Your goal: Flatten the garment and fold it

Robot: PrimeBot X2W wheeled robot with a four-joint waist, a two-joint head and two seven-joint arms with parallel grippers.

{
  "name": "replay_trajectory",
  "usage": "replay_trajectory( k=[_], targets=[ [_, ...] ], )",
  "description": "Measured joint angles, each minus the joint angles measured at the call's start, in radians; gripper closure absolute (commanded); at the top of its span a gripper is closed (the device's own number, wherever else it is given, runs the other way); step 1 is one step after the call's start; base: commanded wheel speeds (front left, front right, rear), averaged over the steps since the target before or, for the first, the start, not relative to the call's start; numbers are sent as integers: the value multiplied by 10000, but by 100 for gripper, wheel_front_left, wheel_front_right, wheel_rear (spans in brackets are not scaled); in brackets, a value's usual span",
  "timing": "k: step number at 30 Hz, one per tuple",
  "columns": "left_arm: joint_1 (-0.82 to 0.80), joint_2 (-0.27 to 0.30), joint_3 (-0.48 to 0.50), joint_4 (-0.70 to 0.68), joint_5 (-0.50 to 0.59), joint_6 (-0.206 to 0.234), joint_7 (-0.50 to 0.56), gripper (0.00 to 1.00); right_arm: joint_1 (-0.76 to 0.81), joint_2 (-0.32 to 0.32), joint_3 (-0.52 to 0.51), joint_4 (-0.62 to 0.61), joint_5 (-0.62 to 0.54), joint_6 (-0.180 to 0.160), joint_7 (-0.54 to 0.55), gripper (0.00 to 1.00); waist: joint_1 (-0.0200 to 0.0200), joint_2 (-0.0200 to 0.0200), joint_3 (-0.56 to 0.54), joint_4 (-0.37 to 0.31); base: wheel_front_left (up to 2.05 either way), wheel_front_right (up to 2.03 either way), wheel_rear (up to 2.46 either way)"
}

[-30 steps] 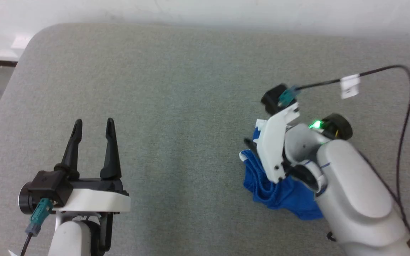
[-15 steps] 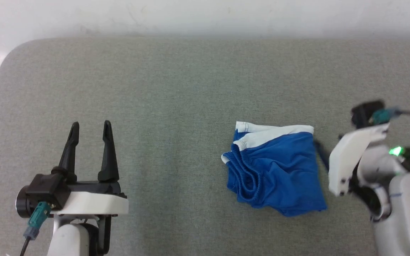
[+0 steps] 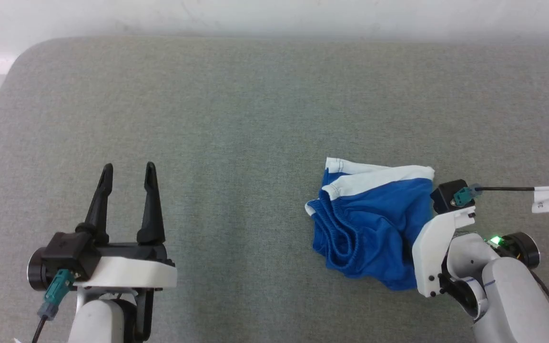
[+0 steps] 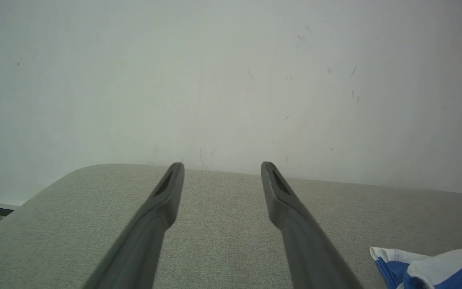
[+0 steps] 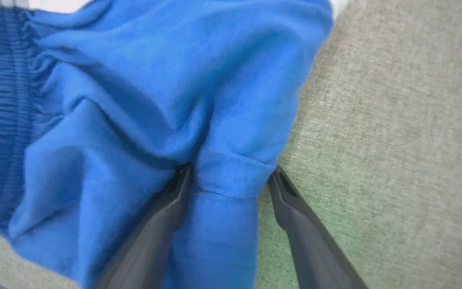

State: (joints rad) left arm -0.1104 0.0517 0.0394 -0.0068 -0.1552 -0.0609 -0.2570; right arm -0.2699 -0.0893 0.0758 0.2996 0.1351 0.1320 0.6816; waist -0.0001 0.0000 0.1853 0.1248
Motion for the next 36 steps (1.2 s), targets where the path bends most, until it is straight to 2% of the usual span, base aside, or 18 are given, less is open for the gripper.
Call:
replay_trajectory(
  k=[2,3,4,5,9,16,21,25,30,36],
  targets=[
    [1,0,-8,21,-6,10,0,0,-136,-81,42,224,-29,12,-42,0,0,0,1,65,0,0,0],
    [3,0,0,27,-6,13,0,0,-184,-109,59,309,-25,12,-46,5,0,0,-5,92,0,0,0],
    [4,0,15,29,-8,13,0,0,-236,-167,144,362,-2,12,-48,72,0,0,-17,108,0,0,0],
    [7,0,36,29,-15,13,0,0,-293,-247,272,401,44,13,-40,100,0,0,-31,109,0,0,0],
    [37,2,201,-31,-23,92,-2,0,-467,-508,876,366,320,10,52,100,1,0,-61,-10,0,0,0],
    [361,2,604,-393,59,178,-2,0,-1851,-2324,3555,113,1137,8,408,100,1,0,-81,-1045,0,0,0],
    [-37,0,481,-575,261,161,-2,0,-3350,-3248,4596,477,1837,8,155,100,1,0,123,-2045,0,0,0],
    [-690,48,309,-658,462,75,-2,0,-4398,-3766,4869,1154,2123,12,-372,100,2,0,529,-2891,0,0,0],
    [-1131,247,278,-867,635,71,-2,0,-5268,-4153,4884,1960,2136,10,-838,100,3,0,1164,-3545,0,0,0],
    [-1423,708,320,-1503,959,79,173,0,-6392,-4309,4428,3106,1816,10,-1532,100,5,0,2379,-4205,0,0,0]
  ],
)
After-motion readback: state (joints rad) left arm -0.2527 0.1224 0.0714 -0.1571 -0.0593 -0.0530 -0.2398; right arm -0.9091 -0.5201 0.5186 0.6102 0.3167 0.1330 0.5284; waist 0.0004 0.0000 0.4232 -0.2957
